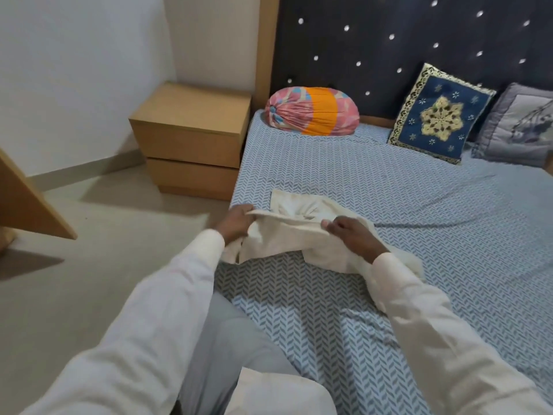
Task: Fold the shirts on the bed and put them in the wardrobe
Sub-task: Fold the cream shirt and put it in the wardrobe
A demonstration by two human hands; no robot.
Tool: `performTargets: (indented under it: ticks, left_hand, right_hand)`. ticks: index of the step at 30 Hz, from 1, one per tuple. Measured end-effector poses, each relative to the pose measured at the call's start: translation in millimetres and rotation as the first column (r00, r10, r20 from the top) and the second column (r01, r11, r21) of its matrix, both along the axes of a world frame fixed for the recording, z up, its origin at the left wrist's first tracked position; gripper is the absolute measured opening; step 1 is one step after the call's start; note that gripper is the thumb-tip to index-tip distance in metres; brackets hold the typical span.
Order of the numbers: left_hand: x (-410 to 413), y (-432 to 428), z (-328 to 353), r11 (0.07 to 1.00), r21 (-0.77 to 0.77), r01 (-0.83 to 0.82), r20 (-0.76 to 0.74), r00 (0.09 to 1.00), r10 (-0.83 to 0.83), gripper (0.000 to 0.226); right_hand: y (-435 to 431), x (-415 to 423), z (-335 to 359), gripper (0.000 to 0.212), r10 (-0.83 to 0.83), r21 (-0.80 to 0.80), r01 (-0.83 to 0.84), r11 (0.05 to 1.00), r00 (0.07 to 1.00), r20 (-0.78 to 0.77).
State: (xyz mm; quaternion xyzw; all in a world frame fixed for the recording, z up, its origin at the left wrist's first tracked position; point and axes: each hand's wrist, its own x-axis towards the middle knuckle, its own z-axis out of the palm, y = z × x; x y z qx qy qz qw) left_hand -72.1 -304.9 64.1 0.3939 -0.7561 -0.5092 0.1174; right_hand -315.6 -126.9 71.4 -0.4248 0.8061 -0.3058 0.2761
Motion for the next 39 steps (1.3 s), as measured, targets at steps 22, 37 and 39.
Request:
performTargets:
  ticks: [22, 37, 39]
  left_hand:
    - [0, 87, -73, 0.972, 0.199, 0.127, 0.184, 0.969, -0.165, 0.021]
    - [-8, 98, -59, 0.962, 0.258, -0.085, -0.215, 0.966, 0.143, 0.025]
    - [-16, 112, -46, 0.867, 0.478, 0.139, -0.337, 0.941, 0.035, 0.042]
  right_hand:
    - [19, 45, -85, 0.057, 0.176, 0.344, -0.123, 0.931, 0.976, -0.126]
    - [12, 46, -38, 0.005, -0.154, -0.138, 0.211, 0.968, 0.928, 0.339]
    - [3, 58, -29, 0.002, -0.056, -0.158, 0.114, 0.981, 0.942, 0.332]
